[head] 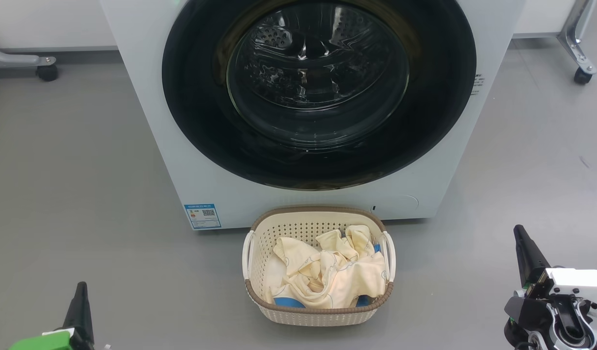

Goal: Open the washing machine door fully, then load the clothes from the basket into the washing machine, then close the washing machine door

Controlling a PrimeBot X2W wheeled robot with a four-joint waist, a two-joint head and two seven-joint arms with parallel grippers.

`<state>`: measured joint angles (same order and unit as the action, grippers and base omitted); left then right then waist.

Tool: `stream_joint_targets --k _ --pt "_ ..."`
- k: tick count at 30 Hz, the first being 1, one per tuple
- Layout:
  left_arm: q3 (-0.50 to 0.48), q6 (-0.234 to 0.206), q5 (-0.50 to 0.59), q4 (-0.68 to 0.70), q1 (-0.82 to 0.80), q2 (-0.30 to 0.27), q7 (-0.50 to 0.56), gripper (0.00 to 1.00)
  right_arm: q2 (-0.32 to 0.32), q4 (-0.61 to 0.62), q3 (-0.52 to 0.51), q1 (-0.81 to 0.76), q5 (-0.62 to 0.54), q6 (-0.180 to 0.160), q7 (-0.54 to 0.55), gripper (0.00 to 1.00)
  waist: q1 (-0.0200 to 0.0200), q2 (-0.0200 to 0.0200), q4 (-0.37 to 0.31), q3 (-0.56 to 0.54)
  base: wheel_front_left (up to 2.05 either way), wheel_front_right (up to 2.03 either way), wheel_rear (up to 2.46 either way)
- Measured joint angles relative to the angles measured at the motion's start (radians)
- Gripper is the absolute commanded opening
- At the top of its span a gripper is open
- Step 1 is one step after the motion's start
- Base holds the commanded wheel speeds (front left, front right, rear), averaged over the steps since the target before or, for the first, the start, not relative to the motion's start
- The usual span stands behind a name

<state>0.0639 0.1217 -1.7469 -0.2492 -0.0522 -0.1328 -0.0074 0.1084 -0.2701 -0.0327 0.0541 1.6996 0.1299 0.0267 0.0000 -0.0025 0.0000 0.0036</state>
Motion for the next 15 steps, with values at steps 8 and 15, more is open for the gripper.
stream_joint_targets --k 8,15 --pt "-0.002 0.000 0.004 0.000 0.000 0.002 0.004 0.00 -0.002 0.000 -0.001 0.000 0.000 0.000 0.003 0.00 0.0000 0.0000 0.000 0.000 0.00 0.00 0.00" --pt "-0.004 0.000 0.004 -0.001 0.000 0.004 0.007 0.00 -0.004 0.000 -0.002 0.000 0.000 0.000 0.004 0.00 0.0000 0.0000 0.000 0.000 0.00 0.00 0.00"
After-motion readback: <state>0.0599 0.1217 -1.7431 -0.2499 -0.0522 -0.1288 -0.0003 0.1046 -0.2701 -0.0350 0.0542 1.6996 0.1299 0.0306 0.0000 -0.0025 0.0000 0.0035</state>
